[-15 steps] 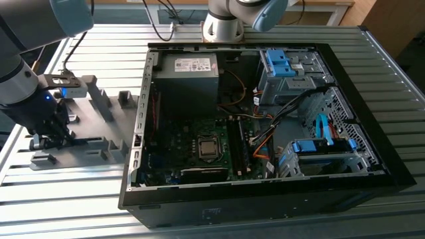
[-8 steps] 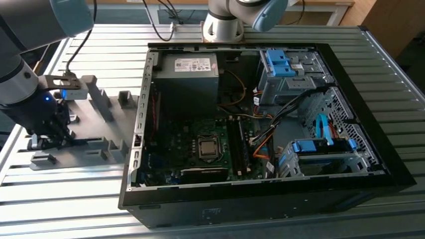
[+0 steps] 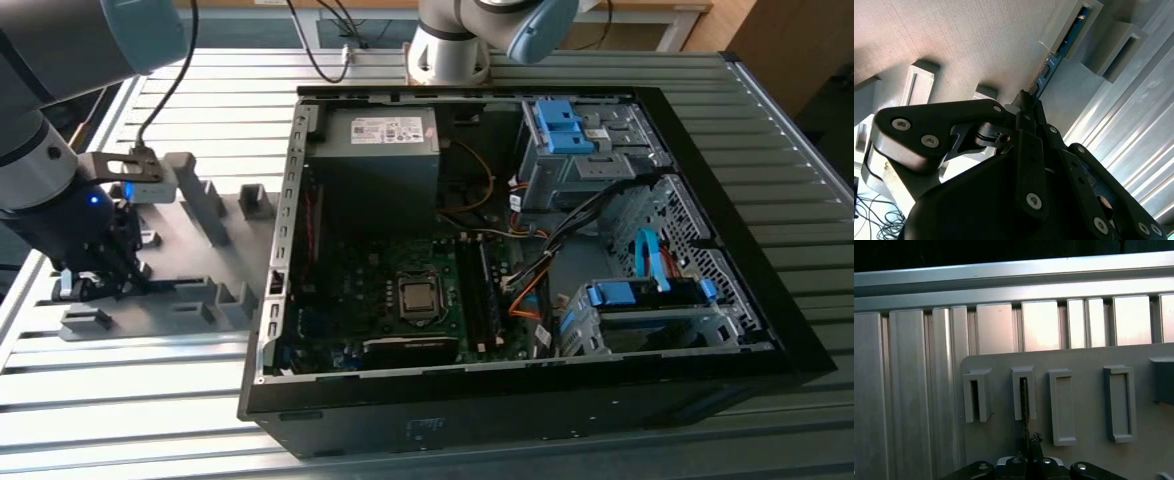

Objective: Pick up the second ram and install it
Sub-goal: 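Pick up the second ram and move it above second insertion slot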

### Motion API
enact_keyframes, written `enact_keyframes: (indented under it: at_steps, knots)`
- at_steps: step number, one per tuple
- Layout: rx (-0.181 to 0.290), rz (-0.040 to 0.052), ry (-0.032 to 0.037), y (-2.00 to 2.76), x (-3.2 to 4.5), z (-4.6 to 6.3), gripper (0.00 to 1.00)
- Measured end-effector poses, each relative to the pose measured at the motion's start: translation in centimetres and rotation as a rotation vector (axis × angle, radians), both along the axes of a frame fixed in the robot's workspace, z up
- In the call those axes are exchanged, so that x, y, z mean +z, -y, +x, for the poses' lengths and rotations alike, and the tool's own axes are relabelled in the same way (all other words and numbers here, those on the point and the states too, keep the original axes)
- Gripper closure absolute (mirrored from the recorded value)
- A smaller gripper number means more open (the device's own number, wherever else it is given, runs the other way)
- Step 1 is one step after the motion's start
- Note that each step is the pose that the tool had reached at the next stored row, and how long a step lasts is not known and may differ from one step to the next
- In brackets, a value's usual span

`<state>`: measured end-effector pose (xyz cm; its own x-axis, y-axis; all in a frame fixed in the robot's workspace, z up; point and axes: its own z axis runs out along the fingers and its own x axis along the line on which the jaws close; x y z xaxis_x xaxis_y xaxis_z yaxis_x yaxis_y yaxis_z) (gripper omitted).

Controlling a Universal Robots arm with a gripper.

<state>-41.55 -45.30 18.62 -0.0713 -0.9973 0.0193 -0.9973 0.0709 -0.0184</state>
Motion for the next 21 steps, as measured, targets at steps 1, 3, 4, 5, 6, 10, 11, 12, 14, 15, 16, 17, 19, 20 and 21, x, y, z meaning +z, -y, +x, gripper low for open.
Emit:
enact_keyframes:
  at_steps: [1, 3, 4, 5, 6, 10, 11, 12, 14, 15, 16, 17, 19, 20, 21]
  knots:
    - [0.000, 0.0000, 0.0000, 0.00, 0.00, 0.00, 0.86]
    - [0.000, 0.0000, 0.0000, 0.00, 0.00, 0.00, 0.86]
    - [0.000, 0.0000, 0.0000, 0.00, 0.00, 0.00, 0.86]
    - [0.000, -0.0001, 0.0000, 0.00, 0.00, 0.00, 0.86]
    - [0.002, 0.0000, 0.0000, 0.00, 0.00, 0.00, 0.86]
    - [0.006, 0.0000, 0.0000, 0.00, 0.00, 0.00, 0.86]
    - [0.006, 0.0000, 0.0000, 0.00, 0.00, 0.00, 0.86]
    - [0.006, 0.0000, 0.0001, 0.00, 0.00, 0.00, 0.86]
    - [0.006, 0.0003, 0.0004, 0.00, 0.04, 0.00, 0.86]
    - [0.006, 0.0003, 0.0004, 0.00, 0.09, 0.00, 0.86]
    - [0.006, 0.0001, 0.0001, 0.00, 0.19, 0.00, 0.86]
    - [0.006, 0.0001, 0.0001, 0.00, 0.24, 0.00, 0.86]
    - [0.006, 0.0000, 0.0001, 0.00, 0.35, 0.00, 0.86]
    - [0.006, 0.0001, 0.0002, 0.00, 0.37, 0.00, 0.86]
    - [0.006, 0.0002, 0.0003, 0.00, 0.38, 0.00, 0.86]
